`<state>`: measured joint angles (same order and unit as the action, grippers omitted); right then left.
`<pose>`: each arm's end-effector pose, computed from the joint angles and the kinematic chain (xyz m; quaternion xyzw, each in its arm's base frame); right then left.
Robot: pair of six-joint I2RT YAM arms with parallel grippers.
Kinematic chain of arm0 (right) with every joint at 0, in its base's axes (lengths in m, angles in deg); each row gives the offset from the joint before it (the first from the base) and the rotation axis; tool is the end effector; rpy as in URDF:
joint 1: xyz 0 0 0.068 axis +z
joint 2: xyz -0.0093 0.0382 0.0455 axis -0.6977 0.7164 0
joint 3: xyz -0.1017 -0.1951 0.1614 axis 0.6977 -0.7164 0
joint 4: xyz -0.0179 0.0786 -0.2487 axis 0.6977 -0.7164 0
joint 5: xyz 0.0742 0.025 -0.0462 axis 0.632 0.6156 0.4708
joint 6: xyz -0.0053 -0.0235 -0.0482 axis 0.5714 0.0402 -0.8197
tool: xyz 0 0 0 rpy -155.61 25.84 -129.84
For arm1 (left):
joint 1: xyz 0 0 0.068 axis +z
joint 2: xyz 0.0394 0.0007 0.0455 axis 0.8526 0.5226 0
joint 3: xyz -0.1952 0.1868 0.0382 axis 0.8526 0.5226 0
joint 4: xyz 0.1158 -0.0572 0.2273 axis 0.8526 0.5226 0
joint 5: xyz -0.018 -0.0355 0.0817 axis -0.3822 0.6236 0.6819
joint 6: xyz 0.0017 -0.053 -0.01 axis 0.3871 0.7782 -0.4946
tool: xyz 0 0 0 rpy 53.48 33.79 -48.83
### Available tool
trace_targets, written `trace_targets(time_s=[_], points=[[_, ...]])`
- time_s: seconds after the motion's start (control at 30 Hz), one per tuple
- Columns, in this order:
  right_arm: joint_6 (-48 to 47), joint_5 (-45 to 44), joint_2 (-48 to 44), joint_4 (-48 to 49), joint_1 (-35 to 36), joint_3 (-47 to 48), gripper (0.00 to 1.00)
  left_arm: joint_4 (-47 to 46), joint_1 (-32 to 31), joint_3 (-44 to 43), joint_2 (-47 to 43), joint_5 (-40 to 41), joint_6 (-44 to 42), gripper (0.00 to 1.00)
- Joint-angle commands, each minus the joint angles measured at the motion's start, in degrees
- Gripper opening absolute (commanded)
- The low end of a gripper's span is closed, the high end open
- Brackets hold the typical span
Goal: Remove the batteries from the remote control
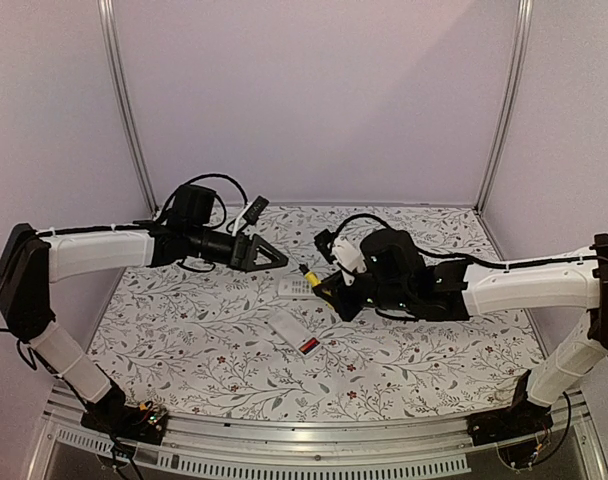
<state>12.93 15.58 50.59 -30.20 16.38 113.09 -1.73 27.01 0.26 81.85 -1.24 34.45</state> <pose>0.1736 0.3006 0.2459 -0.3640 0.7831 0.2418 0.4425 0.2780 -0.2015 0.2468 0.2574 0.7844 -0.5196 0.2201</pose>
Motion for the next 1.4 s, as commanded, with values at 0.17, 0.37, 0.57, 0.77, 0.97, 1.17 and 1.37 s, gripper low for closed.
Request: trace_targets(time_s=[0.17, 0.37, 0.57, 0.77, 0.97, 1.17, 1.37], points=[[-3.77, 0.00, 2.81, 2.03, 1.54, 2.83, 0.00, -5.67, -0.74, 1.58, 1.57, -4.84, 3.55, 0.64], [-4.07, 0.62, 3.38, 2.68, 2.28, 3.25, 0.00, -6.19, -0.51, 1.62, 2.04, -4.97, 4.27, 0.48], [-4.47, 0.00, 4.07, 2.51, 2.75, 3.28, 0.00, -6.99, -0.39, 1.92, 2.02, -5.57, 4.85, 0.33], [-4.72, -0.46, 4.19, 2.77, 2.77, 3.35, 0.00, -7.40, -0.35, 1.89, 2.38, -6.13, 5.22, 0.16], [-4.68, -1.20, 4.72, 2.94, 2.84, 3.32, 0.00, -7.61, -0.38, 1.97, 2.40, -6.48, 5.51, 0.03], [-2.10, -5.13, 3.92, 5.17, 2.77, 1.70, 0.08, -8.17, -0.19, 2.08, 2.25, -7.03, 6.22, 0.00], [3.88, -5.16, -0.32, 13.76, 2.09, -3.18, 0.65, -11.59, 0.63, 3.23, -1.25, -5.12, 8.86, 0.00]])
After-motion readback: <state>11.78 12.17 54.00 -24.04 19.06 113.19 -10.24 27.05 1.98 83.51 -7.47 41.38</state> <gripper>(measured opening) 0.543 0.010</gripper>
